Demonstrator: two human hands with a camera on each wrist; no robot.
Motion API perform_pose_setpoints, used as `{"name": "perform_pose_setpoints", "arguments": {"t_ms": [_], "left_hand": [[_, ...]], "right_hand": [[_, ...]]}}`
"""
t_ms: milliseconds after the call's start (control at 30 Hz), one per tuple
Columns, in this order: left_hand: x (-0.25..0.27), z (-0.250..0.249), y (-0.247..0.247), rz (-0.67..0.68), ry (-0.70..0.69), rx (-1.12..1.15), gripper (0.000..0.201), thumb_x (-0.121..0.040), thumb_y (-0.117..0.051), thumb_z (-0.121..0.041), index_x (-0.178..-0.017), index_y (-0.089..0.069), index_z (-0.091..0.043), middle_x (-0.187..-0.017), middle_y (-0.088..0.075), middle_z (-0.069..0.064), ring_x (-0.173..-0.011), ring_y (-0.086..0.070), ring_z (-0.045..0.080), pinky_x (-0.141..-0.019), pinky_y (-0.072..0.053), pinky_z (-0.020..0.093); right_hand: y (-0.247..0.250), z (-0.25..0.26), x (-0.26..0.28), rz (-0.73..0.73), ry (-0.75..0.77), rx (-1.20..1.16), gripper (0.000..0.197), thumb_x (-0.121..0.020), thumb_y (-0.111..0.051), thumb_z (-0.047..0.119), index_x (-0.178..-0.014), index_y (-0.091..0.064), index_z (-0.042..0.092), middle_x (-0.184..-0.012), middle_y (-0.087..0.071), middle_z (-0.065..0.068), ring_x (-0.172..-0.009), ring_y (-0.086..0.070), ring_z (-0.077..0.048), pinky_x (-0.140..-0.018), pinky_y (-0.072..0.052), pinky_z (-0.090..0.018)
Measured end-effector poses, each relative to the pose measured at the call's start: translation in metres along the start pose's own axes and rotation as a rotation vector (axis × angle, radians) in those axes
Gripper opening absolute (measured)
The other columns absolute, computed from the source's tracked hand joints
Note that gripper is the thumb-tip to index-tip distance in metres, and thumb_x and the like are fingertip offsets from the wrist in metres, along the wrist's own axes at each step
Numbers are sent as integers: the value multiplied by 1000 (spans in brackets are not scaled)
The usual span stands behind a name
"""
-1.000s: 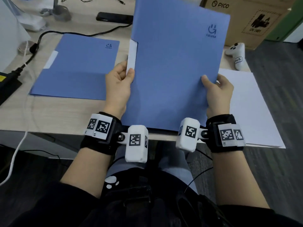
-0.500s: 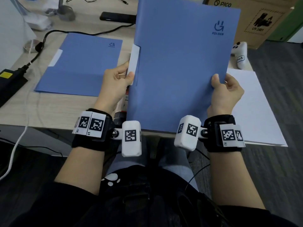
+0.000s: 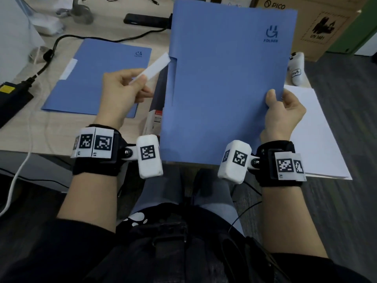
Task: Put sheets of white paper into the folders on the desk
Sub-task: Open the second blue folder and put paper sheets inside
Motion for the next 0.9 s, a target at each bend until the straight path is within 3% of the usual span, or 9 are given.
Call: {"name": "perform_pose_setpoints", "arguments": {"t_ms": [67,167,367,467,600,700,767,833,900], "left_hand": [[-3,4,12,-128,29,94,17,-91,-59,-16,-107,-64,-14,-63,-65,-5,-58,-68,5,-57,-52,17],[-5,11,27,-294,55,215,14,-88,-64,-19,-101,-62,-15,-61,-63,-7,-59,-68,9,-55,-49,19],[-10,-2,34,-415,-19,326,20,-90,-60,-12,-108,-52,-12,-49,-57,-11,-65,-69,11,-63,-53,22],[-14,-8,31,-420,-32,382,23,-91,-58,-13,-112,-48,-9,-58,-59,-9,-67,-69,13,-65,-54,22],[-10,-2,-7,-232,146,413,36,-97,-47,-30,-122,-44,-4,-90,-67,7,-74,-72,19,-68,-56,24],[10,5,-53,17,309,192,26,-98,-42,-40,-106,-52,-18,-93,-70,4,-72,-69,15,-70,-57,26],[21,8,-80,146,279,76,17,-97,-47,-30,-100,-60,-19,-88,-68,-1,-74,-65,13,-67,-53,22],[26,13,-97,204,211,32,22,-96,-46,-13,-113,-61,-14,-93,-68,0,-81,-65,13,-69,-53,21],[27,16,-106,177,180,43,31,-96,-43,-5,-122,-56,-15,-103,-69,7,-89,-67,17,-77,-56,28]], "right_hand": [[-2,2,1,21,-6,2,15,-83,-57,-5,-78,-65,7,-55,-61,19,-54,-52,1,-61,-46,-16],[-3,1,1,65,-25,-11,23,-84,-57,-6,-74,-66,13,-60,-65,18,-58,-56,0,-63,-48,-17],[-2,-7,4,110,-76,-15,21,-84,-57,-6,-78,-67,11,-62,-67,17,-60,-57,-1,-64,-49,-18],[1,-7,3,107,-78,-28,19,-85,-57,-5,-84,-69,10,-74,-69,9,-66,-60,-4,-68,-51,-20],[12,-6,-4,59,-67,-68,17,-86,-57,-4,-88,-69,8,-77,-70,8,-71,-61,-7,-72,-51,-22],[20,-10,-8,31,-85,-70,19,-86,-56,-4,-84,-68,10,-71,-69,12,-67,-60,-5,-69,-50,-21],[23,-12,-9,38,-93,-61,22,-87,-56,-4,-80,-68,12,-70,-69,13,-69,-59,-6,-69,-51,-20],[26,-16,-11,56,-107,-46,20,-88,-55,-2,-83,-69,11,-73,-69,12,-70,-59,-5,-70,-51,-19],[29,-18,-14,90,-126,3,18,-90,-52,-1,-97,-68,5,-82,-69,7,-71,-60,-4,-70,-51,-17]]}}
Point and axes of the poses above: each hand's wrist, its own x-axis away from the middle knuckle, its own y-axis out of the back of the hand, z = x × y, the point moved 9 cm from there along -x, towards the middle knuckle
